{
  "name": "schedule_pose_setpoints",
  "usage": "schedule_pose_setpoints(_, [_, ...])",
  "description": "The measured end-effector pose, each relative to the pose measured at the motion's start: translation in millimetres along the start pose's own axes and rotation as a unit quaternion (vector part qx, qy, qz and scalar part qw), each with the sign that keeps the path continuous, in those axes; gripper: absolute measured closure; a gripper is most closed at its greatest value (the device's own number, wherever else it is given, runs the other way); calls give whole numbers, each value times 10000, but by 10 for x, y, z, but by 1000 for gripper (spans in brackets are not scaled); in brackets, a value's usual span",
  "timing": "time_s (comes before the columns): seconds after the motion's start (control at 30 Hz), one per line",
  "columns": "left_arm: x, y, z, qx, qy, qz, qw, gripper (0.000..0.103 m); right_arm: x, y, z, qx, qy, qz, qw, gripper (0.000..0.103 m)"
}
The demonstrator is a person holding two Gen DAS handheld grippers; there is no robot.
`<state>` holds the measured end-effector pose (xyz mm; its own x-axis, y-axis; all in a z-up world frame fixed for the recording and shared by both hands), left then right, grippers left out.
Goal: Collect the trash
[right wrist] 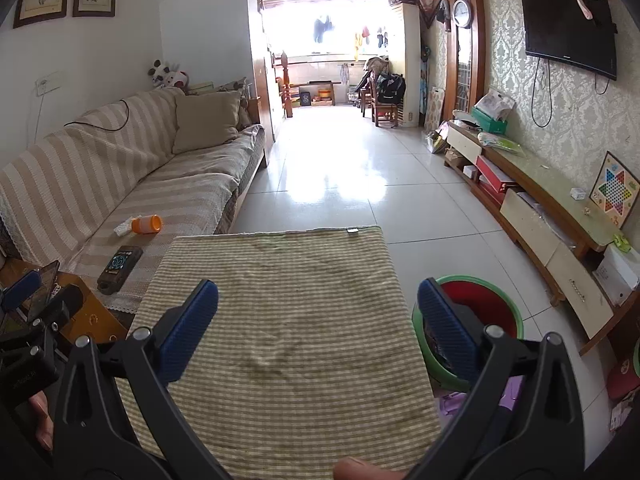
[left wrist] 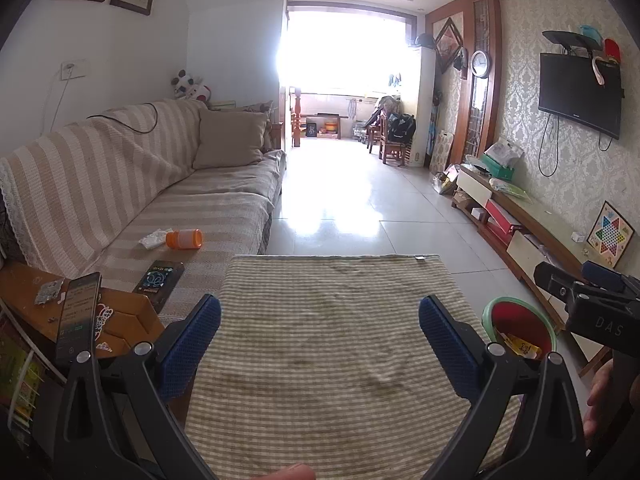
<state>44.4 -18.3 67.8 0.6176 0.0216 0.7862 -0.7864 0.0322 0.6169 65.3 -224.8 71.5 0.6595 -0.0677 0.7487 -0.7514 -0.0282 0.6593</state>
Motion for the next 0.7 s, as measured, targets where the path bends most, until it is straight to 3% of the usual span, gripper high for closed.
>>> schedule_pose_setpoints(0.13, [-8,30,10,18,47,31,10000,8,-17,104,-6,0,-13,192,9998,5])
schedule_pose_setpoints(0.7, [-3,29,175,-77,-13,-18,10000,8,-60,170,53,23,-48,241,9997,5])
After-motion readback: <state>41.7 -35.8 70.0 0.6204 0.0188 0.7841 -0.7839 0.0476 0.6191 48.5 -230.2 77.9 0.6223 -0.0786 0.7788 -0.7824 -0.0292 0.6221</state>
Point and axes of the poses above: each gripper's, at about its wrist camera, not at the fingertips, and y roughly against the way its jaws point, z to its right, x to its top, the point moved 2 cm from there along -y, roughly the way its jaws point, and after that the axes turned 8 degrees about -z, right-handed, at the moved point
